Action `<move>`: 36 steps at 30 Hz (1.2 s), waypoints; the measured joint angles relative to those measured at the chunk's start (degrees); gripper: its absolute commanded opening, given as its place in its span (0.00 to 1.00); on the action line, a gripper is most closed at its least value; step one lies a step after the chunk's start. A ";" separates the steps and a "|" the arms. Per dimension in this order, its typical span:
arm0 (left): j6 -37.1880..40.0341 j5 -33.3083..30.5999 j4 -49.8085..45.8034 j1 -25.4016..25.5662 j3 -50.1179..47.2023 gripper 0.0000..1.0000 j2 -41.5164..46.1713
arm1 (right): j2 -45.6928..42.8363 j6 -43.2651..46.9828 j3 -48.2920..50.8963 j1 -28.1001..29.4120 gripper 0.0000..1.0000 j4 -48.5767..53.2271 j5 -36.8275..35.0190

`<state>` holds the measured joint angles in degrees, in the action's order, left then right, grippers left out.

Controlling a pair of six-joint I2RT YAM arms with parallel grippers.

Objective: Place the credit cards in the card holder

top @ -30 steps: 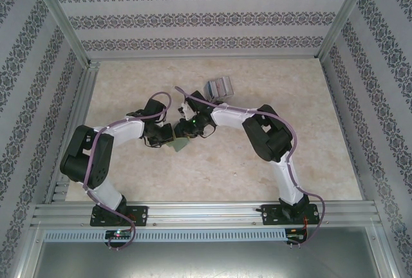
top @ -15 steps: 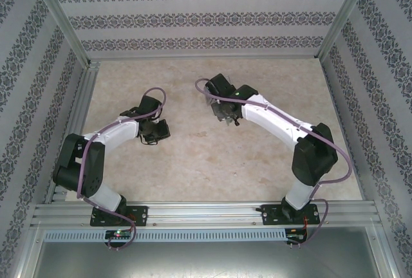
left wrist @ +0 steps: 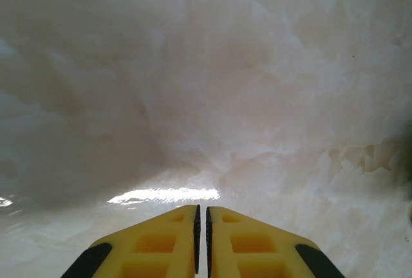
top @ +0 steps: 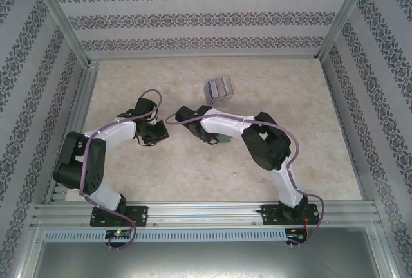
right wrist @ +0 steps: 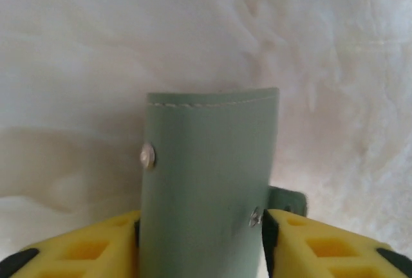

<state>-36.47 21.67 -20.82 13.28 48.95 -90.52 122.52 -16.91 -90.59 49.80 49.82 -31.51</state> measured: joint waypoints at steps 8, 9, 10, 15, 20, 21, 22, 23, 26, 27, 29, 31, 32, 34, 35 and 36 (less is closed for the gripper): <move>-0.15 1.25 0.33 -0.26 -0.07 0.13 0.50 | -11.69 -1.42 6.01 -0.42 0.56 -8.07 13.07; -0.33 1.62 0.37 -0.26 0.09 0.13 0.50 | -14.93 -1.46 7.04 -1.92 0.54 -8.48 15.72; -0.50 1.97 0.55 -0.15 0.26 0.13 0.50 | -17.35 -1.57 7.50 -3.50 0.51 -8.59 18.12; -1.99 3.41 1.49 2.64 4.42 0.13 -1.09 | -23.21 -1.51 7.45 -15.39 0.35 -7.17 29.42; -3.08 5.03 3.72 7.37 13.11 0.14 -8.17 | -18.21 -1.31 6.60 -16.52 0.29 -1.36 32.30; -3.19 5.38 3.80 8.20 14.78 0.14 -9.79 | -16.52 -1.33 5.97 -16.17 0.28 -0.28 32.48; -3.30 5.64 3.78 8.87 16.22 0.14 -11.26 | -15.08 -1.36 5.31 -16.09 0.28 0.50 32.54; -3.32 5.97 3.80 9.64 17.79 0.14 -12.96 | -13.66 -1.36 4.57 -15.78 0.28 1.18 32.48; -3.32 6.91 3.72 11.34 21.53 0.15 -17.03 | -9.97 -1.36 1.97 -15.15 0.27 3.17 32.33; -3.32 7.08 3.72 11.82 22.43 0.15 -18.08 | -8.92 -1.36 0.94 -15.13 0.27 3.82 32.17; -3.34 7.69 3.65 12.37 23.82 0.15 -19.76 | -7.30 -1.36 -0.96 -15.04 0.27 4.85 31.74; -3.45 8.17 3.61 12.66 24.63 0.15 -20.87 | -5.95 -1.33 -2.45 -15.04 0.27 5.40 31.04; -3.50 8.33 3.58 12.66 24.81 0.15 -21.22 | -5.42 -1.33 -2.95 -15.04 0.27 5.57 30.80; -3.50 8.37 3.45 12.63 24.90 0.15 -21.64 | -4.70 -1.31 -3.76 -15.06 0.27 6.14 30.36; -3.52 8.39 3.45 12.66 24.92 0.15 -21.81 | -4.31 -1.31 -4.20 -15.06 0.26 6.43 30.01; -3.52 8.41 3.43 12.66 24.96 0.15 -22.01 | -3.89 -1.31 -4.61 -15.04 0.26 6.67 29.68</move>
<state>-39.99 30.09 -17.39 25.93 73.91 -112.53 118.63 -18.22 -95.20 34.76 56.49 -1.83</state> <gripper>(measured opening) 0.151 0.264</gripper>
